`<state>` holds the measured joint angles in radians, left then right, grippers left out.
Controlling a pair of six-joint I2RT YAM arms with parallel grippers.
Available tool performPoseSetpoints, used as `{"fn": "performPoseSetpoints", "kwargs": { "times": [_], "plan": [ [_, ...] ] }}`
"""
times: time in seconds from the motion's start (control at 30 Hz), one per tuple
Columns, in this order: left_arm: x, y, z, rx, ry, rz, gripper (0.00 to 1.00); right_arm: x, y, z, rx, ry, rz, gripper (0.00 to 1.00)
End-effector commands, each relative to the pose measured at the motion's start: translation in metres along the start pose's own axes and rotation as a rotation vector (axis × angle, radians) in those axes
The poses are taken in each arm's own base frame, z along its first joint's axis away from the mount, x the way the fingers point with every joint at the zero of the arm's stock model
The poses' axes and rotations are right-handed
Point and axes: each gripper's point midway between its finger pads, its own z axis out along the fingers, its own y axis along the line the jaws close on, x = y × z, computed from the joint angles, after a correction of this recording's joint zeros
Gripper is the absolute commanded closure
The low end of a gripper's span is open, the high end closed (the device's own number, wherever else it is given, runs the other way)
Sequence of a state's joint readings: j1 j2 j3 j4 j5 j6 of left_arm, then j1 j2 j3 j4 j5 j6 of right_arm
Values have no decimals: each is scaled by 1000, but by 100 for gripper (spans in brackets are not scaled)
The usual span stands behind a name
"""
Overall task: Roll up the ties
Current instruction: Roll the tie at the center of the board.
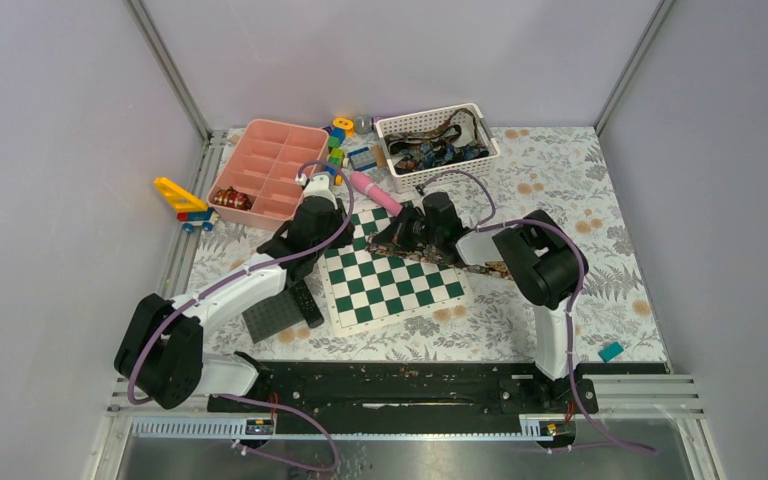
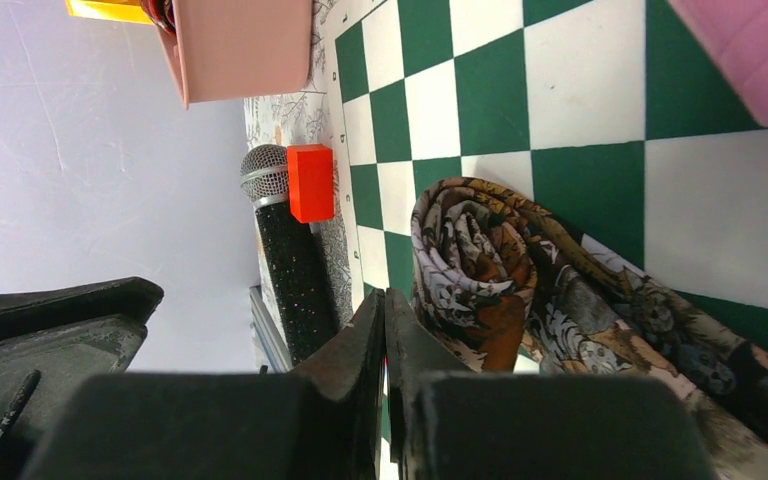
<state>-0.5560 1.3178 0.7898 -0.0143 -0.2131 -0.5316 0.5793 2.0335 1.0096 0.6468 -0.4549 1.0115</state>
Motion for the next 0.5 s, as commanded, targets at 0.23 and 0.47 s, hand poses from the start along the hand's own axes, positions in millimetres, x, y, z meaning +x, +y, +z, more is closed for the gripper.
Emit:
{"fn": "performPoseSetpoints", "kwargs": {
  "times": [0.23,0.47],
  "plan": [
    [-8,-4,3,15,-15,3,73,-12,-16,4,28,-67,45,100],
    [-6,-4,4,15,-10,3,73,-10,-35,0,129,-73,72,100]
  ]
}}
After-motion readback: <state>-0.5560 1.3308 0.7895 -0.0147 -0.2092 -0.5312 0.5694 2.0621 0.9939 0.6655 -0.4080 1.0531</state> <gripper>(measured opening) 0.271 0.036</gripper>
